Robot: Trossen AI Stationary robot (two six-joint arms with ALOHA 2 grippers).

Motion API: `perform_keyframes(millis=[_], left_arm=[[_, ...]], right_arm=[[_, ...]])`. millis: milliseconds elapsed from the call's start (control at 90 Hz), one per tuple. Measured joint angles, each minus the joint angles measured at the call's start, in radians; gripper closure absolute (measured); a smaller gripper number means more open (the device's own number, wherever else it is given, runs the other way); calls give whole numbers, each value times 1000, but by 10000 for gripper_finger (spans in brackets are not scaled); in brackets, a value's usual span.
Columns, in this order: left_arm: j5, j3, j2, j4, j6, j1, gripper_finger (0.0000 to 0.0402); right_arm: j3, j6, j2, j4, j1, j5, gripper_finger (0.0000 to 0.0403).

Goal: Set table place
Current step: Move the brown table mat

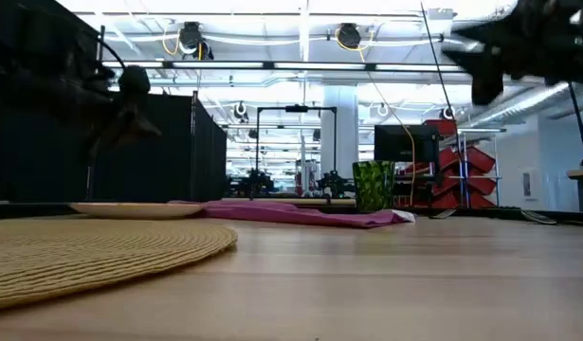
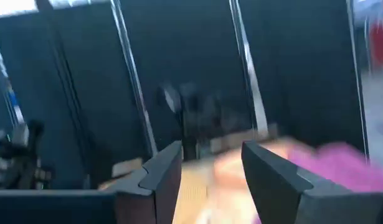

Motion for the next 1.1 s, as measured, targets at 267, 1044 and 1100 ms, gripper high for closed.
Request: perform_keyframes(millis=[267,1044,1100], left_arm=[[265,50,0,314,473,0,402],[-205,775,-167,-1431,460,1,402],[-216,764,-167,-1460,439,2,402]], right_arm=[[32,-9,12,130,-2,18,248],[1161,-58,1131,-653,-230,-316,288],[1230,-67,1210,-665,-230,-355,306]])
